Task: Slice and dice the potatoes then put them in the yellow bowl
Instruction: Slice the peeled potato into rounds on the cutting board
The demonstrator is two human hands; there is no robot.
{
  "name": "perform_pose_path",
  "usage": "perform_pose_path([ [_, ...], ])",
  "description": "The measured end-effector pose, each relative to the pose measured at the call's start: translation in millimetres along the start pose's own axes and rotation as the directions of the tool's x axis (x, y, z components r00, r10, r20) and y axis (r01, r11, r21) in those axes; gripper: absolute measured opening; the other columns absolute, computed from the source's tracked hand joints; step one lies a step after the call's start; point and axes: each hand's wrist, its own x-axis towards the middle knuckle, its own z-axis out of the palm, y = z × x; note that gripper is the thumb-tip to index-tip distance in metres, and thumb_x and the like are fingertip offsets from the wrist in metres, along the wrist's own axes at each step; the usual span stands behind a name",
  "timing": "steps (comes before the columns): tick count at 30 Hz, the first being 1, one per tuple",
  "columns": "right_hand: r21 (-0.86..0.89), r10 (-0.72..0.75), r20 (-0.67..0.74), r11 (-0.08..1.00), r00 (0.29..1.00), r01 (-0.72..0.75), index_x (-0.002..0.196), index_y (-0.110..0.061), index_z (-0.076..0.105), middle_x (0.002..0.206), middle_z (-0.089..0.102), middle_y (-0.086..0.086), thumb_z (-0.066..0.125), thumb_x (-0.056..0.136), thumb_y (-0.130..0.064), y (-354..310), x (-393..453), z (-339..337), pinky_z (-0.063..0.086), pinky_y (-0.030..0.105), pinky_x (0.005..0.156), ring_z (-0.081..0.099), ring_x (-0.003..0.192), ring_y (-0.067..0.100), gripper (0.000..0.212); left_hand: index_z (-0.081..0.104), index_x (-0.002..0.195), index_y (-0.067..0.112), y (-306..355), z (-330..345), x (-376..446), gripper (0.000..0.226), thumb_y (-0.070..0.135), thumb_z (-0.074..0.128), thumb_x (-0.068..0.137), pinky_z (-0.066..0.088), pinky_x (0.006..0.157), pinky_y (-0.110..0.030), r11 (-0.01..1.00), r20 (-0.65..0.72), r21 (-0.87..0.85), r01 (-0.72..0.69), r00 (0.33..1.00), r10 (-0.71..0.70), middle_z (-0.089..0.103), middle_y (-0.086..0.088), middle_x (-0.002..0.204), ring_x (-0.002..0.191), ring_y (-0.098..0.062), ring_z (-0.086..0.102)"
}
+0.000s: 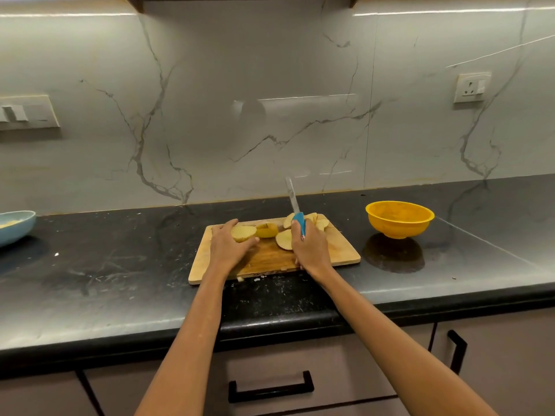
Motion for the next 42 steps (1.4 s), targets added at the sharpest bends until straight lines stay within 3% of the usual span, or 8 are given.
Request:
perform_pose_path([
  [3,-0.059,0.034,-0.027,0.998,0.999,-0.035,0.102,-0.012,0.046,0.089,0.054,0.007,0.050,0.097,-0.032,6.0,6.3,-5.7,0.046,0.028,0.063,0.054,0.075,0.017,0.021,0.036,0.140,0.015,-3.4,4.2,5.8,0.073,0.036,0.071,0.079,0.030,0.107,-0.040,0.998,0.039,0.033,0.047,0.998,-0.048,0.034,-0.014,0.143,0.130,-0.028,0.035],
  [7,-0.220,0.059,0.025,0.974,0.998,-0.052,0.124,-0.005,0.045,0.111,0.054,0.007,0.064,0.088,-0.033,11.9,11.4,-15.2,0.034,0.022,0.076,0.046,0.094,0.014,0.049,0.039,0.137,0.016,-1.6,9.2,13.5,0.067,0.032,0.071,0.080,0.031,0.106,-0.040,0.998,0.050,0.034,0.059,0.997,-0.061,0.035,-0.014,0.141,0.128,-0.027,0.035],
  [14,-0.405,0.012,0.199,0.911,0.980,0.071,0.128,-0.007,0.043,0.121,0.055,0.008,0.074,0.079,-0.041,13.2,19.9,-16.3,0.039,0.022,0.081,0.052,0.107,0.019,0.067,0.043,0.133,0.014,4.1,14.7,21.6,0.065,0.035,0.072,0.079,0.033,0.102,-0.038,0.998,-0.025,-0.021,0.066,0.997,-0.067,0.039,-0.016,0.133,0.122,-0.028,0.040],
  [19,-0.480,-0.037,0.056,0.875,0.998,0.060,0.123,-0.008,0.045,0.115,0.060,0.009,0.067,0.087,-0.027,10.9,25.9,-16.5,0.040,0.021,0.071,0.059,0.098,0.018,0.046,0.042,0.133,0.013,-0.8,16.5,27.1,0.066,0.037,0.071,0.079,0.032,0.104,-0.039,0.994,-0.031,-0.023,0.106,0.994,-0.107,0.037,-0.016,0.134,0.124,-0.030,0.039],
  [23,-0.411,-0.051,0.001,0.910,0.999,0.047,0.128,-0.007,0.044,0.116,0.061,0.010,0.066,0.089,-0.030,10.3,28.9,-15.7,0.047,0.025,0.081,0.061,0.101,0.021,0.051,0.042,0.133,0.011,3.7,20.0,32.4,0.065,0.034,0.071,0.080,0.034,0.103,-0.038,0.993,-0.074,-0.050,0.111,0.991,-0.114,0.036,-0.017,0.134,0.122,-0.031,0.040],
  [29,-0.434,-0.078,0.056,0.896,0.995,0.095,0.126,-0.008,0.045,0.116,0.061,0.008,0.059,0.093,-0.030,11.4,33.6,-8.6,0.042,0.020,0.076,0.059,0.099,0.017,0.042,0.042,0.134,0.010,2.6,20.7,43.3,0.065,0.036,0.070,0.081,0.037,0.101,-0.037,0.979,-0.137,-0.090,0.181,0.972,-0.192,0.036,-0.018,0.135,0.120,-0.031,0.043],
  [36,-0.454,-0.112,0.114,0.878,0.987,0.152,0.125,-0.009,0.045,0.110,0.063,0.008,0.063,0.091,-0.030,9.7,39.4,2.0,0.041,0.018,0.069,0.051,0.080,0.009,0.045,0.044,0.128,0.004,-6.8,13.1,39.5,0.064,0.032,0.074,0.078,0.039,0.097,-0.035,0.972,-0.187,0.119,0.202,0.966,-0.178,0.037,-0.020,0.132,0.118,-0.032,0.041],
  [42,-0.473,-0.182,0.200,0.843,0.963,0.257,0.122,-0.010,0.046,0.105,0.064,0.007,0.068,0.086,-0.038,4.2,41.0,15.1,0.045,0.020,0.068,0.057,0.081,0.012,0.051,0.046,0.124,0.004,-3.0,13.8,39.2,0.062,0.033,0.075,0.077,0.041,0.088,-0.031,0.960,-0.187,0.165,0.226,0.963,-0.194,0.038,-0.018,0.128,0.112,-0.029,0.043],
])
